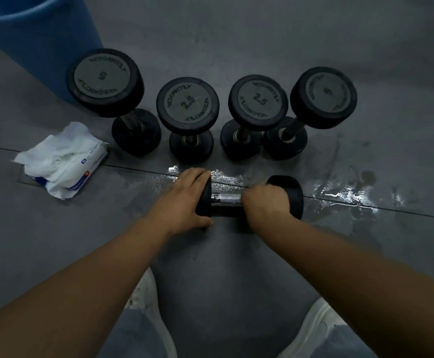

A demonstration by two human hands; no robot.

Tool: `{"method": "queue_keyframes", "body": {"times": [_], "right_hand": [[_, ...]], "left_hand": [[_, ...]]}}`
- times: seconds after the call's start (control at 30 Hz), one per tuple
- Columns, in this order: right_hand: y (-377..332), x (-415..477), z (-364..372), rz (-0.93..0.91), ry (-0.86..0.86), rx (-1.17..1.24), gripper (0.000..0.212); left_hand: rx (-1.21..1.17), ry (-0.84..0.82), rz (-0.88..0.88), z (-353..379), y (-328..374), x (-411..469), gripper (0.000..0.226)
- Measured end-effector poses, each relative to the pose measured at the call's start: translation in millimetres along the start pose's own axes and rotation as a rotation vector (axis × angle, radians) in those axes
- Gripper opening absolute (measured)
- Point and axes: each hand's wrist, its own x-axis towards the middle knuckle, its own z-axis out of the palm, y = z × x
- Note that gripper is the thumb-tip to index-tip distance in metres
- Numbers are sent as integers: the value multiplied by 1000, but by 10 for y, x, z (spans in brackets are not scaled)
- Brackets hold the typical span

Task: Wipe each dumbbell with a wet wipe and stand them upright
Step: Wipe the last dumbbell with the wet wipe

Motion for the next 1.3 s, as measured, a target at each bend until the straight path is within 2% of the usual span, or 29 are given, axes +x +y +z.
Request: {"method": "queue_keyframes", "body": {"times": [0.07,0.17,0.2,0.3,0.33,0.43,0.5,0.6,0.63,0.73,0.8,0.87,0.97,1.03,1.17,1.3], "right_hand": [[25,29,-5,29,25,87,33],[-15,-5,-37,48,-95,157,33],[-36,-6,-53,31,-85,181,31],[-29,49,-115,53,89,218,31],[-23,64,-100,72,85,223,32],[-59,92,-15,74,-83,252,33],[-89,134,-14,72,-111,396,29],[-77,184,53,241,107,684,15],[-97,162,79,266,115,784,12],[-260,93,129,152,-9,1065,6],[-342,135,129,203,141,1222,7],[-404,185,157,183,292,1116,12],[-423,195,183,-94,211,670,26],[-306,249,112,-99,188,521,19],[-232,333,114,12,201,844,15],[-320,167,293,-94,219,697,15]], "left_hand": [[-18,15,2,16,8,-23,115],[-30,13,-9,-6,33,-18,115],[-30,8,-15,-17,38,-11,115],[-28,-17,-17,-48,54,8,118],[-28,-31,-22,-58,55,13,120],[-28,-59,-31,-69,50,24,123],[-25,-51,-27,-60,53,29,122],[-22,-49,-35,-53,48,45,122],[-25,-52,-43,-50,44,47,122],[-33,-57,-53,-42,43,32,123],[-30,-54,-47,-35,43,31,122],[-32,-56,-45,-40,48,35,121],[-46,-70,-60,-41,43,31,122],[-50,-64,-65,-36,51,19,121],[-66,-60,-77,-46,52,43,119],[-72,-68,-88,-21,30,58,124]]}}
